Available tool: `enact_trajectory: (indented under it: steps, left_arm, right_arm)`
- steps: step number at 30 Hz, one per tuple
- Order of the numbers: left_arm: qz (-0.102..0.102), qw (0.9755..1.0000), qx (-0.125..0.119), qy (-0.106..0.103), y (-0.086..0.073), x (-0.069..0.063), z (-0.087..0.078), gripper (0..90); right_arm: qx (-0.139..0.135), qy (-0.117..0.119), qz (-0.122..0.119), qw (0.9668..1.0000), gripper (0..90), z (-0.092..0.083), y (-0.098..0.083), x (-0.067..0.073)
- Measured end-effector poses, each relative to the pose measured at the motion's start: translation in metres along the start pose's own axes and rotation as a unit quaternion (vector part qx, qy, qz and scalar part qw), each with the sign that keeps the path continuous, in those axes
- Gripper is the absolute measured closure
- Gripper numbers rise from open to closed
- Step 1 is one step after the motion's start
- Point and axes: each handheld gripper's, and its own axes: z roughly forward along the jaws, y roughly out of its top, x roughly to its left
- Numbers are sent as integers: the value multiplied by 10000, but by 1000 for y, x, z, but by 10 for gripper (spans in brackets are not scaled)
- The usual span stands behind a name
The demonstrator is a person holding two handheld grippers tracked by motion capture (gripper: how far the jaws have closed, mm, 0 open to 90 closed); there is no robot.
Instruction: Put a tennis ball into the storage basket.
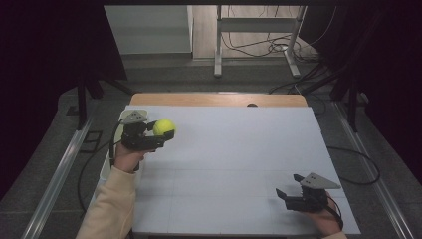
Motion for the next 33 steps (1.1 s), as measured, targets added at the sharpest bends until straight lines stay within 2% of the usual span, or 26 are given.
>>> enact_trajectory:
  steps: [7,23,33]
  left_arm:
    - [-114,9999,-75,106,-3,7,-9,262]
    - [-261,9984,-147,487,-9,26,-31,262]
    - [-369,9967,-98,716,-13,37,-36,262]
  right_arm:
    - [4,0,12,10000,153,0,0,0]
    - [17,-32,-18,10000,153,0,0,-1]
    - [18,-23,-45,10000,153,1,0,0]
